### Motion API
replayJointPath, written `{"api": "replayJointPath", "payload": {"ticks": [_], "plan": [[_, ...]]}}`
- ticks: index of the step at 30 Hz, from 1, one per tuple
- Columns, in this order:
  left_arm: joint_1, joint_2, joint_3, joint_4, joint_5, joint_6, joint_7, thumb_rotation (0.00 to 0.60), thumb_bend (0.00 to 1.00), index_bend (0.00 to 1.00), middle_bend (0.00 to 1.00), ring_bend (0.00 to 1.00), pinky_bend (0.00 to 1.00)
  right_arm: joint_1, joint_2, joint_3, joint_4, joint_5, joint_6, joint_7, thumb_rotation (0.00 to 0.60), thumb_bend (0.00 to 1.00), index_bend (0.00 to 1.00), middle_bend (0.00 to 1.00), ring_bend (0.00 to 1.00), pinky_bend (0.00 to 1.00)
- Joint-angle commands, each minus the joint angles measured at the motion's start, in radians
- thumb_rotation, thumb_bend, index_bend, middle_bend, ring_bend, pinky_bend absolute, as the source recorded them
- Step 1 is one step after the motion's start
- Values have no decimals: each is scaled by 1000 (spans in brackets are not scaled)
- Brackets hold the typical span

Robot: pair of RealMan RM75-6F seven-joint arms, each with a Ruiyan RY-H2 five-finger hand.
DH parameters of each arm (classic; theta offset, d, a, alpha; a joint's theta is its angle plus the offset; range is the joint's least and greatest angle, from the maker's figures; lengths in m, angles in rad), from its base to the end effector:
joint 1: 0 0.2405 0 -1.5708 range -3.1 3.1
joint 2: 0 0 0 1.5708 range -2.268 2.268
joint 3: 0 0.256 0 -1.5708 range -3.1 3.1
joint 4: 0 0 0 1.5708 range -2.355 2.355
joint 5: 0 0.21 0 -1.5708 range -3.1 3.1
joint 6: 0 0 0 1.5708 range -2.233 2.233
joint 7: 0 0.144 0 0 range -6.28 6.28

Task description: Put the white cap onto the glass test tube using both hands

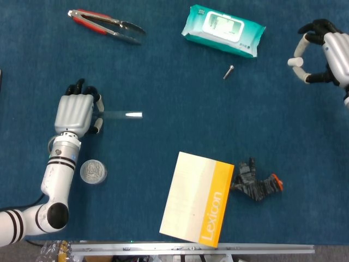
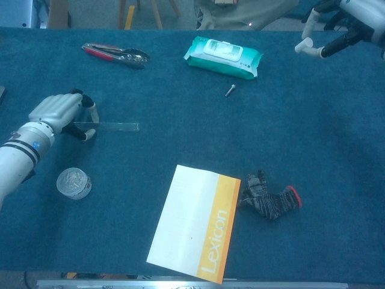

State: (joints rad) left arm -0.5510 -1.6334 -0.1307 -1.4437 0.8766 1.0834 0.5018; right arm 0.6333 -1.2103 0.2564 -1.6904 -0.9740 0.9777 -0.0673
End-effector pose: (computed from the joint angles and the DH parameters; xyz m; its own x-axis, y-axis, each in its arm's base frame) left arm -0.2341 0.2982 -0.0322 0.4016 0.3631 0.8408 0.9063 -0.0253 -0.4219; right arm -0.1906 -0.3517 0.0972 0.1530 -0.2378 0.9592 -0.9859 -0.1027 0.1318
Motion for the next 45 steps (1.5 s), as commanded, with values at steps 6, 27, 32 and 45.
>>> {"api": "replayJointPath", "payload": {"ticks": [6, 27, 32, 45], "plan": [[36, 63, -9, -62, 50, -17, -139, 600, 349, 546, 295, 110, 137, 1, -5, 3, -10, -13, 2, 7, 600, 275, 603, 288, 128, 266], [77, 251, -64, -260, 130, -169, -540, 600, 349, 554, 318, 131, 140, 16, -18, 19, -59, -25, 0, 24, 600, 276, 603, 288, 128, 266], [91, 283, -71, -292, 186, -175, -636, 600, 349, 558, 325, 131, 140, 24, -24, 30, -92, -42, 0, 42, 600, 275, 603, 288, 128, 266], [119, 340, -81, -353, 310, -193, -894, 600, 349, 564, 331, 131, 140, 67, -73, 55, -196, -71, -4, 64, 600, 276, 603, 288, 128, 266]]}}
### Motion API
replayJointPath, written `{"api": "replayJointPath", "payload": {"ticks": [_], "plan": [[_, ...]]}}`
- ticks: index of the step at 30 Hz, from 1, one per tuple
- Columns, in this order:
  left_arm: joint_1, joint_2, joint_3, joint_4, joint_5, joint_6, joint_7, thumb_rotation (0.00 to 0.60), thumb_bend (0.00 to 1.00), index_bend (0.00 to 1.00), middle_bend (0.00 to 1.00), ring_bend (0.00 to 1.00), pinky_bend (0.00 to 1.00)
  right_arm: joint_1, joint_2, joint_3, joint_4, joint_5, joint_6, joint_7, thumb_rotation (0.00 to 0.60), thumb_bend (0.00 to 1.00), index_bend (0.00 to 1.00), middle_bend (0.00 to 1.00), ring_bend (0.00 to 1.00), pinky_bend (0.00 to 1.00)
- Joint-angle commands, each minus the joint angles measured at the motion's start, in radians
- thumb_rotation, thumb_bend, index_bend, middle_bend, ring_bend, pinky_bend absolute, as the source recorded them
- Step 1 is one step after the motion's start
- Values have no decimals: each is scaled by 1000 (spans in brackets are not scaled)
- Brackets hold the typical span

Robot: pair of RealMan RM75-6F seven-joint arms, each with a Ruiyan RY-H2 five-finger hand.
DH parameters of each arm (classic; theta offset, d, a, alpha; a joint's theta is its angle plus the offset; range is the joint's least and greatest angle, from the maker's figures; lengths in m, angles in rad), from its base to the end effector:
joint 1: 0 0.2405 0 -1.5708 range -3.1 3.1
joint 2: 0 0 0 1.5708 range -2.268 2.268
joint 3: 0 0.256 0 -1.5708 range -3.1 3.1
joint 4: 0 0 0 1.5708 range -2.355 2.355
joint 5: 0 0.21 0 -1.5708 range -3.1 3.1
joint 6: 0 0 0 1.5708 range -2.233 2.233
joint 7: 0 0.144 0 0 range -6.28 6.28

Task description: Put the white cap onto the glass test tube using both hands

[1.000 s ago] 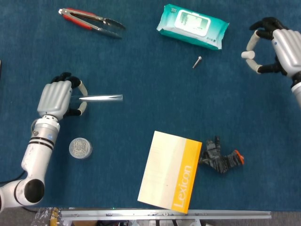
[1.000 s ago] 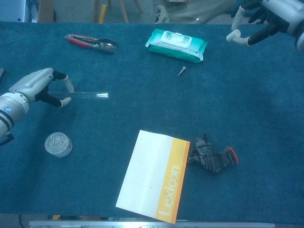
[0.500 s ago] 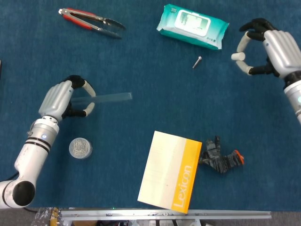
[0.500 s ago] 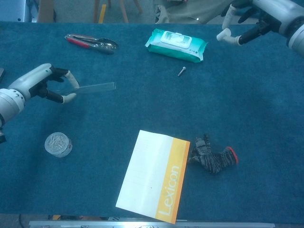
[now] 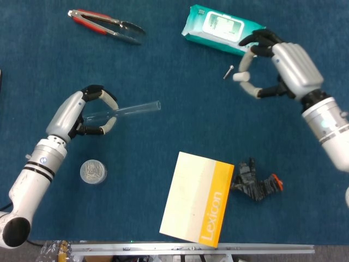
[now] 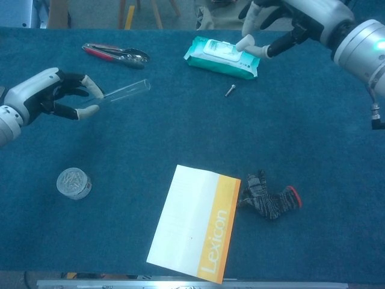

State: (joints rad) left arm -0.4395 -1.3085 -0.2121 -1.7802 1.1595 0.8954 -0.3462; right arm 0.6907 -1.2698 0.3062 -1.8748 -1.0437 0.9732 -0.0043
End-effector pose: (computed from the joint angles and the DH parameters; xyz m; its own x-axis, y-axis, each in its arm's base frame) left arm -0.2021 0.2767 0.0371 -0.3280 0.4494 0.8309 0.9408 0.0761 0.3303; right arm -0.1044 -0.3292 0.0679 -0.0298 -0.3530 0.9351 -0.9541 -0.2689 -0.1319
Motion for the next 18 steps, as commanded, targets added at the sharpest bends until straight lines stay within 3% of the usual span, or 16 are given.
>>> {"api": "replayJointPath", "payload": {"ticks": [1, 18], "plan": [[9, 17, 1, -20, 35, -4, -61, 600, 349, 564, 332, 131, 140, 14, -20, 8, -15, -1, 2, 1, 600, 276, 603, 288, 128, 266], [8, 15, 27, -16, 123, 22, -186, 600, 349, 566, 338, 131, 140, 76, -124, 34, -51, 57, 14, -4, 600, 276, 603, 288, 128, 266]]}}
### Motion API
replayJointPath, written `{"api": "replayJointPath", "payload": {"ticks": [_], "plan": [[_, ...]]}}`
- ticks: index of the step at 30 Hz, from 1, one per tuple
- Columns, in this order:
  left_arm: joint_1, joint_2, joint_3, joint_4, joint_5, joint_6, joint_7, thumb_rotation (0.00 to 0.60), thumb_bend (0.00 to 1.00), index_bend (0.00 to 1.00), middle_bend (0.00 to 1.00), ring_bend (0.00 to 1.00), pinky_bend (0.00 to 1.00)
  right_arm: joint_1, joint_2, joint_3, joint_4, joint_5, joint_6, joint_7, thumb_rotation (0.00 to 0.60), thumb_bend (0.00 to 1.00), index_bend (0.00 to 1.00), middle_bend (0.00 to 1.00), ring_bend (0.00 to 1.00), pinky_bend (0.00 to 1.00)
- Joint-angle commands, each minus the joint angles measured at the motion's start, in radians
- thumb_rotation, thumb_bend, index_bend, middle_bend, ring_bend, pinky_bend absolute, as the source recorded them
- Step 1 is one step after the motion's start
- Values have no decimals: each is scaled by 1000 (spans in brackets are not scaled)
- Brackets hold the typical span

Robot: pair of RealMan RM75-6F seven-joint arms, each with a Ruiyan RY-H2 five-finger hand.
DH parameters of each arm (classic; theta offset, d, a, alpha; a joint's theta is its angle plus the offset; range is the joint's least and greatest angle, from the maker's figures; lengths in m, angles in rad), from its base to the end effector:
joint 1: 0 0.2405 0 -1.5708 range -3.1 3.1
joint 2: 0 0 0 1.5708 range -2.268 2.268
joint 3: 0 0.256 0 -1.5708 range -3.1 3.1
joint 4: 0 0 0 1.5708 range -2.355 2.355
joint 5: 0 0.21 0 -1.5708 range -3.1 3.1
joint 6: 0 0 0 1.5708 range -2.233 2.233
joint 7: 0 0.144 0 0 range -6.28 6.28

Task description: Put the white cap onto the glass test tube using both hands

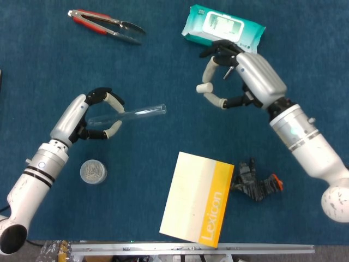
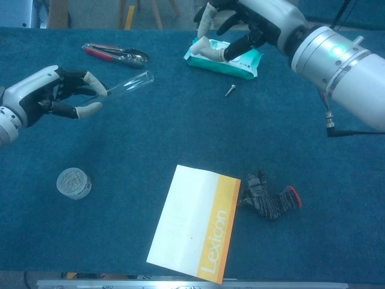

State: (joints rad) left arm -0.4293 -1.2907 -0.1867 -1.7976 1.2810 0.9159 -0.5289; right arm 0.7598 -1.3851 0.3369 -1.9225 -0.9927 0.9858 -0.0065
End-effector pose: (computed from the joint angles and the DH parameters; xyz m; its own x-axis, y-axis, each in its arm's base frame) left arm -0.1936 0.2676 0.0402 -0.4212 0.4745 0.7729 0.8921 0.0630 0.4475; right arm -0.0556 -0.3179 0.0403 -0.1483 -0.4372 0.8871 -0.9113 -0.2879 -0.2942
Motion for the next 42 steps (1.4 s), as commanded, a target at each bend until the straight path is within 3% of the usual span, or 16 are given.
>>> {"api": "replayJointPath", "payload": {"ticks": [1, 42], "plan": [[-3, -3, 2, 3, 1, 2, -3, 600, 349, 566, 338, 131, 140, 10, -14, 4, -4, 10, 1, -2, 600, 275, 603, 288, 128, 266], [-22, -1, 21, -4, -19, 17, -44, 600, 349, 566, 338, 131, 140, 99, -169, 7, 35, 92, -3, -35, 600, 276, 603, 288, 128, 266]]}}
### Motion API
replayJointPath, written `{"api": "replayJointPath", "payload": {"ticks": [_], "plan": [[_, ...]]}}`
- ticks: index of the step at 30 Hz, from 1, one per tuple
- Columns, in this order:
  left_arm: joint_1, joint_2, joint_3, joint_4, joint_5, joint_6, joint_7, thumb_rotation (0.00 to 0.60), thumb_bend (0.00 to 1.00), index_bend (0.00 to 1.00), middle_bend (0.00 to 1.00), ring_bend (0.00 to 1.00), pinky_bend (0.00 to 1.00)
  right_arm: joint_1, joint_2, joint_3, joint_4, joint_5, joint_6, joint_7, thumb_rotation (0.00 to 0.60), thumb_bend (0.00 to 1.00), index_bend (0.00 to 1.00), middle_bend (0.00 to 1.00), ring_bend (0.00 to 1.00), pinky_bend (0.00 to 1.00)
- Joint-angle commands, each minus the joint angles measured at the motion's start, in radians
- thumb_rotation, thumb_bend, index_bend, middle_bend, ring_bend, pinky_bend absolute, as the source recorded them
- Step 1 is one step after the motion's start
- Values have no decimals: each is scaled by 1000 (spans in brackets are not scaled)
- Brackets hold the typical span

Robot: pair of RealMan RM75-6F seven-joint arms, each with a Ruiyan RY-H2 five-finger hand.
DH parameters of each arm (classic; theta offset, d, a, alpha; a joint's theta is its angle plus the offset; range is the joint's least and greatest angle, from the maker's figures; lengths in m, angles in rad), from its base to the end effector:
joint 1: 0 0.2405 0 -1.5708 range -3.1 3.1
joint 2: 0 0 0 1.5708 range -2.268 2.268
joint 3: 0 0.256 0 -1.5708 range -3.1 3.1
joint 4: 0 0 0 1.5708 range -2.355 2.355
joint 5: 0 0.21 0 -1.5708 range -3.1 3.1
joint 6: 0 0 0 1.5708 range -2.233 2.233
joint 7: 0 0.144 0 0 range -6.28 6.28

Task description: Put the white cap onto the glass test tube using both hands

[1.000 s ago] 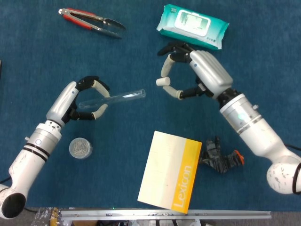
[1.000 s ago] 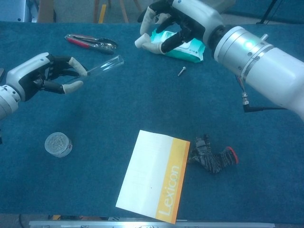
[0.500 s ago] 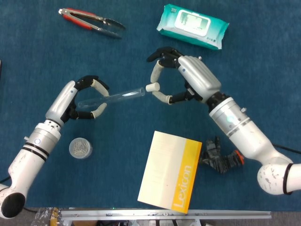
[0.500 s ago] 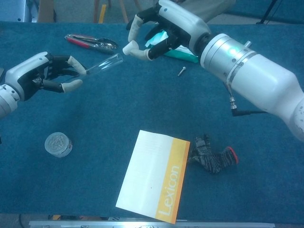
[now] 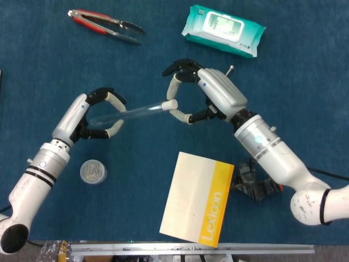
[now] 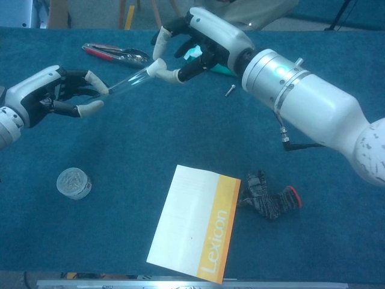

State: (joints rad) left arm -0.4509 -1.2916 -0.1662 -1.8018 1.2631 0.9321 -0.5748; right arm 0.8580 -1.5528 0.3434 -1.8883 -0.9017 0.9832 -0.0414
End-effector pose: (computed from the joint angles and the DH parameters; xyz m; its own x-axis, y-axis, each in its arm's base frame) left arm -0.1916 0.2679 0.0387 -0.4638 0.4743 0.7483 0.8707 0.0878 0.4840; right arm -0.0143 -0.3056 -0.0047 -0.2022 -0.5397 0.8172 -0.8810 -0.2642 -0.3925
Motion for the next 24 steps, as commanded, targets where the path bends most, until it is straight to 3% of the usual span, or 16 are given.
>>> {"api": "replayJointPath", "payload": {"ticks": [1, 24], "plan": [[-1, 0, 1, 0, -1, 0, 3, 600, 349, 566, 338, 131, 140, 1, -2, 1, 1, 1, 0, -1, 600, 275, 603, 288, 128, 266], [-15, -20, 10, 0, -26, -10, 38, 600, 349, 565, 338, 131, 140, 12, -30, 3, 27, 9, -7, 9, 600, 276, 603, 288, 128, 266]]}}
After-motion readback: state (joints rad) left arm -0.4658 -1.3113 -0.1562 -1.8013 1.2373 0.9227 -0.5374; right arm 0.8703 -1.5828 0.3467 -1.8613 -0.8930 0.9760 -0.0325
